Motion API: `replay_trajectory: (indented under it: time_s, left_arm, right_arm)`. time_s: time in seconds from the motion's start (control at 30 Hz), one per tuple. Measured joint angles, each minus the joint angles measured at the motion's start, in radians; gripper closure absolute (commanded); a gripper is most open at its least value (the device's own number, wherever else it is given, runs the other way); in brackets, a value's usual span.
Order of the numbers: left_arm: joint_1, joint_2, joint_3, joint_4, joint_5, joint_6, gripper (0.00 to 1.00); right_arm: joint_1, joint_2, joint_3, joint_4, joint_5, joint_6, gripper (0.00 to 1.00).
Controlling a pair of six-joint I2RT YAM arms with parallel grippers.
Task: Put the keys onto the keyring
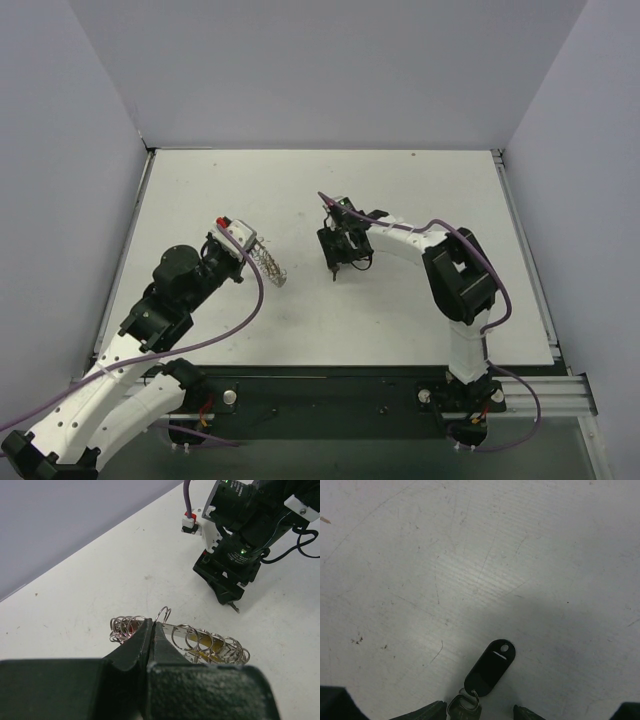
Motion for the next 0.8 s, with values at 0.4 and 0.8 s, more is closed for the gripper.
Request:
replay_trajectory:
  time_s: [0.4, 0.8]
  left_arm:
    - [0.011, 0.000, 0.000, 0.000, 0.025, -0.011, 1.00]
    - [0.019, -0.006, 0.000, 0.001, 0.034, -0.011, 1.00]
  right_arm:
    - [0.027, 0.047, 0.056, 0.008, 0.012, 0.024, 1.00]
    - [0.027, -0.120, -0.051, 0.021, -0.008, 0.003, 1.00]
